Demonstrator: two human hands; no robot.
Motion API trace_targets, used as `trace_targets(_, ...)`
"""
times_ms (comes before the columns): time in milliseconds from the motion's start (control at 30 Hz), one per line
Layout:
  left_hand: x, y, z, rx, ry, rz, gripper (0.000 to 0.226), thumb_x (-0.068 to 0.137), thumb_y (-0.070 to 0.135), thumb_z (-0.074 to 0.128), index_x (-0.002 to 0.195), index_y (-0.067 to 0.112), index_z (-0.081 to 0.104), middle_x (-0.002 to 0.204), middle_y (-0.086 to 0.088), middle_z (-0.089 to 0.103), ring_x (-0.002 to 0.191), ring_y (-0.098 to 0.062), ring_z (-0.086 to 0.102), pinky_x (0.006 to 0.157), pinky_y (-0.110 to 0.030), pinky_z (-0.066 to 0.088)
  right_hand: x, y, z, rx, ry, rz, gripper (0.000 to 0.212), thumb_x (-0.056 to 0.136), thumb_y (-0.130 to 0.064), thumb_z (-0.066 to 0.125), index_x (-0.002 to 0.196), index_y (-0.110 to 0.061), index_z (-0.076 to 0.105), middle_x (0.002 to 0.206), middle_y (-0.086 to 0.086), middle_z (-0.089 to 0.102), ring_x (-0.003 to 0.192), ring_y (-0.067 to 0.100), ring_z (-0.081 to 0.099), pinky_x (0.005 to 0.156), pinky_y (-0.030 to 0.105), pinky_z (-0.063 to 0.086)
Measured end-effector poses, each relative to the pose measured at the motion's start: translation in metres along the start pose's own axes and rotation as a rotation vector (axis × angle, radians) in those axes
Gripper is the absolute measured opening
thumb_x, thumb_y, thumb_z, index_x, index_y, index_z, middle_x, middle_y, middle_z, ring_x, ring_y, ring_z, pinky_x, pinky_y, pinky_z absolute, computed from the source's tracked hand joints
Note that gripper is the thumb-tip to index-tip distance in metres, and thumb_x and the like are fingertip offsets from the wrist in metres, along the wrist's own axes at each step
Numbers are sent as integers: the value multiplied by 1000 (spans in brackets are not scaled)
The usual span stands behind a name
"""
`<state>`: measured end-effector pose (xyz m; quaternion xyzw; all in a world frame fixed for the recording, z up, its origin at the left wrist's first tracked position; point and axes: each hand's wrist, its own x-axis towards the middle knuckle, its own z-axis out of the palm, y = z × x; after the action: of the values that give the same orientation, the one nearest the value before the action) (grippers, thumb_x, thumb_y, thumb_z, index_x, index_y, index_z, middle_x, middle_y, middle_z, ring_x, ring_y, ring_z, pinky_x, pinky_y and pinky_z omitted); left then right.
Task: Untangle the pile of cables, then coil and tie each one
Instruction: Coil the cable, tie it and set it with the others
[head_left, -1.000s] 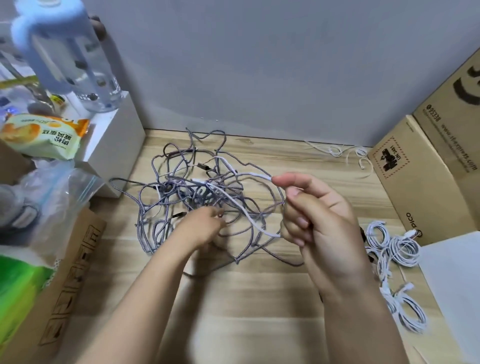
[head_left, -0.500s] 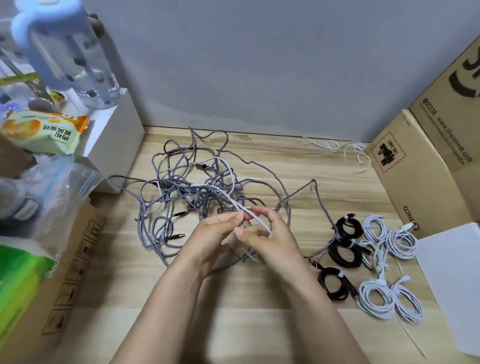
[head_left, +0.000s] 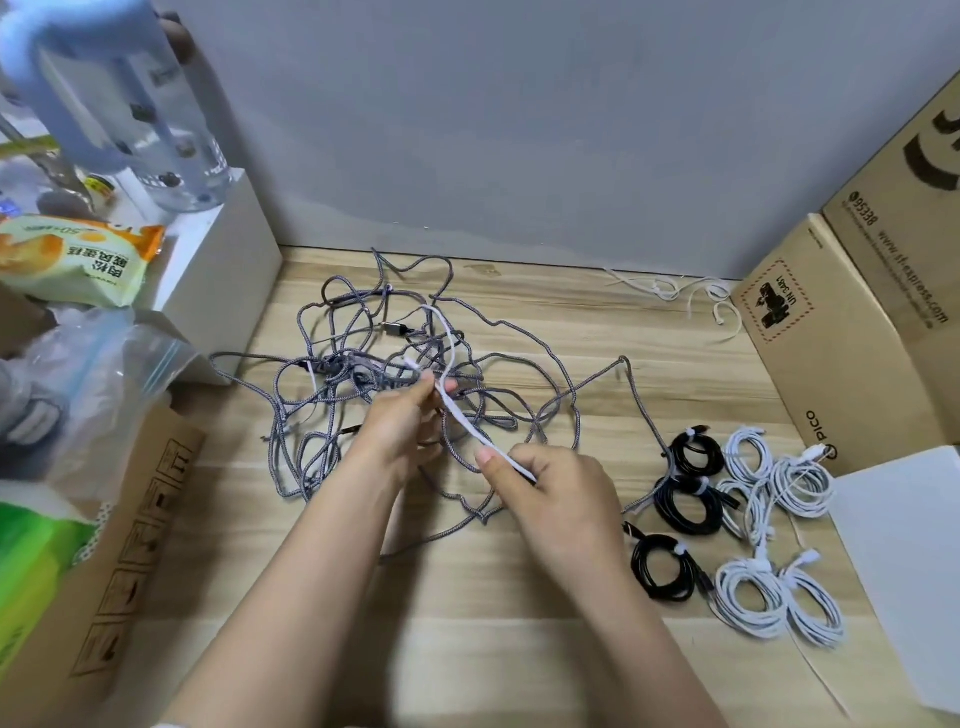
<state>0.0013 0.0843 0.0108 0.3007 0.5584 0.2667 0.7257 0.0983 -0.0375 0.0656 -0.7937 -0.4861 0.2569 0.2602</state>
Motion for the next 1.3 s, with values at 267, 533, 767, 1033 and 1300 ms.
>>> trace_targets(267, 9, 14, 9, -46, 121, 80, 29, 99, 21, 45, 89, -2, 60, 73, -11, 63, 40, -20, 60, 38, -27, 52, -8, -18, -20, -80, 54, -90, 40, 78, -58, 45, 56, -25, 41, 55, 9, 26, 57, 25, 28, 51, 36, 22)
trace_targets(533, 22, 17, -31, 242, 214, 216, 29, 88, 16, 55, 63, 18, 70, 62, 1, 64, 56, -14, 51, 57, -28, 38, -11, -12, -32, 80, 180, -135, 41, 74, -55, 53, 50, -25, 39, 54, 2, 24, 53, 15, 21, 48, 30, 20)
trace_targets(767, -22, 25, -6, 244, -135, 139, 52, 96, 45, 37, 76, 10, 69, 57, -3, 68, 45, -10, 57, 41, -16, 39, -5, -11, -33, 210, 202, -466, 8, 73, -32, 58, 66, -28, 57, 121, -23, 58, 108, 12, 48, 91, 34, 37)
trace_targets(1033, -21, 44, 11, 46, -271, 155, 17, 98, 7, 39, 99, 11, 55, 59, 4, 68, 49, -2, 60, 50, -16, 46, -25, -8, -44, 729, -368, -523, 31, 73, -14, 56, 48, -29, 47, 59, -11, 63, 68, 19, 65, 99, 47, 44)
trace_targets(1300, -43, 49, 15, 156, -387, 469, 24, 95, 24, 46, 87, 14, 67, 85, 5, 74, 81, -6, 66, 78, -21, 49, -6, -1, -25, 1044, -1, 62, 22, 74, -13, 61, 62, -25, 47, 43, -11, 35, 36, 4, 28, 40, 18, 27)
